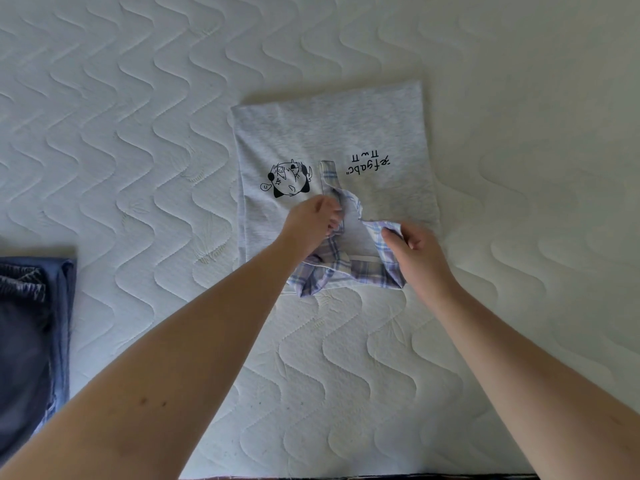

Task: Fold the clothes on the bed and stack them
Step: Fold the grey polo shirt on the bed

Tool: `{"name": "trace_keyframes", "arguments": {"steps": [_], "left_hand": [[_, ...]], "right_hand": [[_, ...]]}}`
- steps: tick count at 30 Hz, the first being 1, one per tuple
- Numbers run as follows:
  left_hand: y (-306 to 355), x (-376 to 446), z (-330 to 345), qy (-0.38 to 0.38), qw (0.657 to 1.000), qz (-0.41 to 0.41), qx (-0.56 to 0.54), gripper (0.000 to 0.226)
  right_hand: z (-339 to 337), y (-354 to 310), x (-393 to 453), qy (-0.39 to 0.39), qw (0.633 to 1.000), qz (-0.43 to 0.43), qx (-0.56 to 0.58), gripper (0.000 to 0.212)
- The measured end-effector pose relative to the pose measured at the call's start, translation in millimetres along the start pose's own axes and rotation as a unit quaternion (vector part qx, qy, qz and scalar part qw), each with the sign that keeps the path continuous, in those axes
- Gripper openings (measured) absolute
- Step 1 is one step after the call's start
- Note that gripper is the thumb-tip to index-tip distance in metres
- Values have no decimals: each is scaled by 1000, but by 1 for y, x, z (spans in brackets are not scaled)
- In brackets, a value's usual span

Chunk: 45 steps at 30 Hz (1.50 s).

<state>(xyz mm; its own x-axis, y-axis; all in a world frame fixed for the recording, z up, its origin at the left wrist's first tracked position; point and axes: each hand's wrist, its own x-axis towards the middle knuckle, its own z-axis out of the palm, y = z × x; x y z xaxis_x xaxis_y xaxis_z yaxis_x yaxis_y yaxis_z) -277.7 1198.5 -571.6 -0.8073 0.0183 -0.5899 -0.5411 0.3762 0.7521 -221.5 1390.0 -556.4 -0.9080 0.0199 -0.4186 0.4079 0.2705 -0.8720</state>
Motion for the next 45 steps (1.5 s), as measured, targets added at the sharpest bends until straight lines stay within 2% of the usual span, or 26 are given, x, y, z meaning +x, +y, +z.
{"name": "trace_keyframes", "arguments": {"steps": [1,3,7,9,12,14,16,19,23,27,30,32,34,36,38,42,45], "left_hand": [[3,3,1,14,994,-47,-98,28],[8,11,2,37,985,-76,-153,33],[12,27,4,67,991,-101,-64,26],[12,33,1,84,991,-95,46,17],[9,34,-7,121,970,-37,208,25],[5,30,-10,116,958,-18,260,24],[1,27,-12,108,952,-7,286,22],[-1,26,-14,110,958,10,265,26],[3,24,-8,53,953,-36,297,42],[-5,18,-6,18,951,-41,306,37],[-10,12,-8,42,938,-36,343,39],[-13,8,-5,60,943,-1,328,33],[-15,6,-3,39,957,56,283,26],[-13,6,0,-23,958,102,268,31],[-11,9,4,-57,951,103,285,33],[-7,13,7,-63,962,49,263,15],[-5,7,7,-49,957,79,274,19]], "right_hand": [[0,1,0,-17,1000,-4,-18,26],[0,2,1,-58,996,-14,-62,25],[-1,-1,3,-155,974,-65,-153,28],[-3,1,6,-190,959,-94,-189,33],[-2,5,12,-141,962,-84,-219,26],[0,8,18,-79,968,-81,-224,16],[1,9,26,-39,972,-72,-222,22],[5,7,39,-16,977,-57,-205,26],[15,1,56,-33,965,-63,-251,16],[21,3,68,-48,950,-61,-302,31],[22,3,69,-45,931,-99,-348,26],[22,2,70,-41,922,-112,-369,26],[20,2,71,-42,926,-100,-361,33],[14,1,69,-50,938,-79,-335,38],[4,2,64,-60,946,-53,-315,38],[-19,6,41,-63,951,-5,-302,39],[-24,9,21,-22,945,-19,-325,35]]}}
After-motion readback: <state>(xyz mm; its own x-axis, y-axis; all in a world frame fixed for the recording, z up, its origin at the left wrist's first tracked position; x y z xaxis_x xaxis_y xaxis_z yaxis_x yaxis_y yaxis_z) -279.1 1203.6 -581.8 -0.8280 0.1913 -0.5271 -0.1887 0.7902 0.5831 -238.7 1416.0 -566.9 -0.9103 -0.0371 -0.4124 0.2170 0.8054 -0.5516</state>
